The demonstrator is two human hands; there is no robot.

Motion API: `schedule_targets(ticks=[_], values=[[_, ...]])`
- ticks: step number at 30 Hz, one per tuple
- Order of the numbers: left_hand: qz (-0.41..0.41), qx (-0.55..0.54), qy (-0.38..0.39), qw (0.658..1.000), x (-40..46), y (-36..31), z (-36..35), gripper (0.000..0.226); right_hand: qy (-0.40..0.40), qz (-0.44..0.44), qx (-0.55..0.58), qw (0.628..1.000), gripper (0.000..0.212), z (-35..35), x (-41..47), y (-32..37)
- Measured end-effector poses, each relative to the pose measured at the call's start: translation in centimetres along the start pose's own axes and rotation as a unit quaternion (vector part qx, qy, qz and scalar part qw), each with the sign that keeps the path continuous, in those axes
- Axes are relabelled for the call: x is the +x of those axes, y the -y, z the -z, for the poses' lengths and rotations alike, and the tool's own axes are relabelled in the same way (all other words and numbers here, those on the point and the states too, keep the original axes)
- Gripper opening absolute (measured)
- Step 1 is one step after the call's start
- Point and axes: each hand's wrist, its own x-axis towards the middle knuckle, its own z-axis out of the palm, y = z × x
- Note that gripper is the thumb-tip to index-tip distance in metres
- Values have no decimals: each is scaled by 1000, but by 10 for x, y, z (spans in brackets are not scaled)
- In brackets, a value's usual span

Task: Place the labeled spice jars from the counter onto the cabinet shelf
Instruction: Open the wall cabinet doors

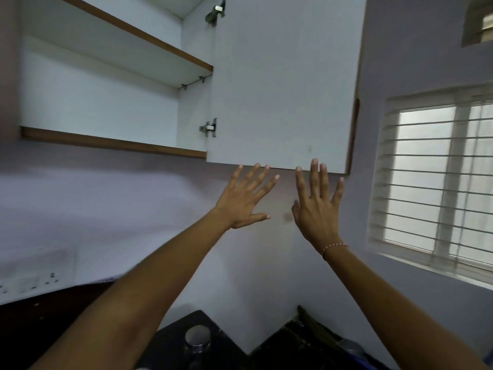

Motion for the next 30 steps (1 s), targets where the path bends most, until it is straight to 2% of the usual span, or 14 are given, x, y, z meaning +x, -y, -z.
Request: schedule_targets(ticks=[9, 15, 21, 25, 30], values=[[99, 120, 46, 987, -131, 143, 12, 85, 7, 27, 188, 982, 78, 2, 16, 184], [163, 190, 86, 964, -204, 224, 34, 86, 6, 81, 301, 950, 76, 16, 34, 298], [231, 256, 104, 933, -248, 295, 63, 88, 11, 117, 369, 922, 73, 25, 74, 381], [270, 285, 121, 912, -264, 325, 77, 90, 22, 159, 434, 886, 74, 31, 100, 430], [295, 310, 159, 890, -276, 345, 82, 91, 16, 236, 538, 809, 83, 42, 121, 480]])
